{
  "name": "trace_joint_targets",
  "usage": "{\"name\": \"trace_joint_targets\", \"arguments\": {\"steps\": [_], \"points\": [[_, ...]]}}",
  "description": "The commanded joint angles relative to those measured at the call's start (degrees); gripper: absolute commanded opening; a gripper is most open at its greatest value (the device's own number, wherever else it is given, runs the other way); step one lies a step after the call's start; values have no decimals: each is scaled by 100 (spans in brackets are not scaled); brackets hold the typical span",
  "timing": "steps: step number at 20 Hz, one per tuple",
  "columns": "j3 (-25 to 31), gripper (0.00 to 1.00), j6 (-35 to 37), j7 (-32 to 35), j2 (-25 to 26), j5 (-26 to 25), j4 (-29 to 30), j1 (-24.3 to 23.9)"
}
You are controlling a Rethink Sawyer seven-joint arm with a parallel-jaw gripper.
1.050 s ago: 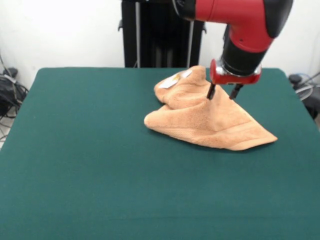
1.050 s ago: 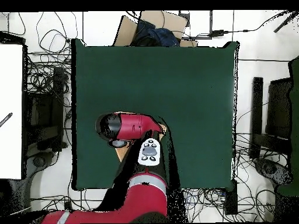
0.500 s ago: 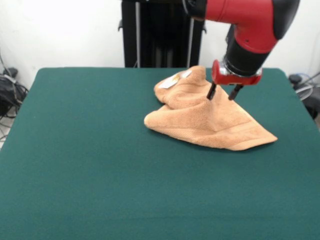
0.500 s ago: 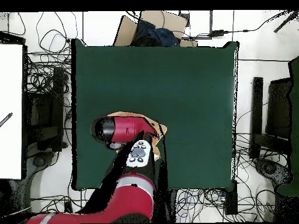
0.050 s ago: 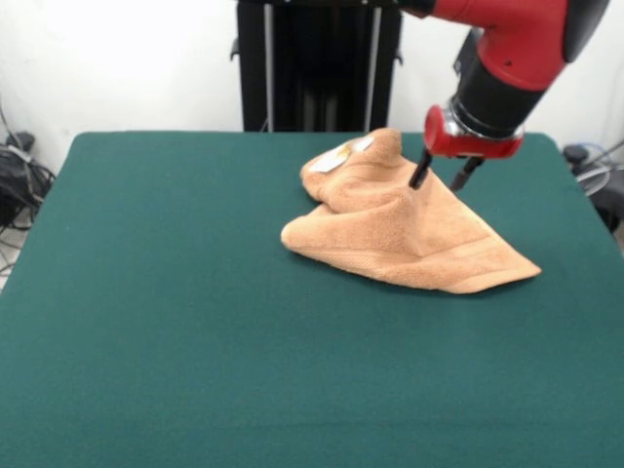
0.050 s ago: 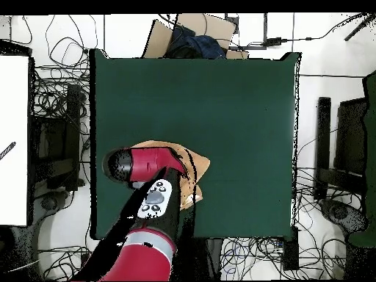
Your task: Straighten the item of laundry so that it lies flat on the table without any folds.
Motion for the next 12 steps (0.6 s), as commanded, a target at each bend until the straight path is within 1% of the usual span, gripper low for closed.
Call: {"name": "trace_joint_targets", "arguments": {"steps": [1, 3, 12], "points": [[33, 100, -57, 1324, -151, 165, -13, -27], [75, 100, -144, 1317, -104, 188, -10, -72], [195, 100, -14, 1239, -23, 231, -116, -131]]}}
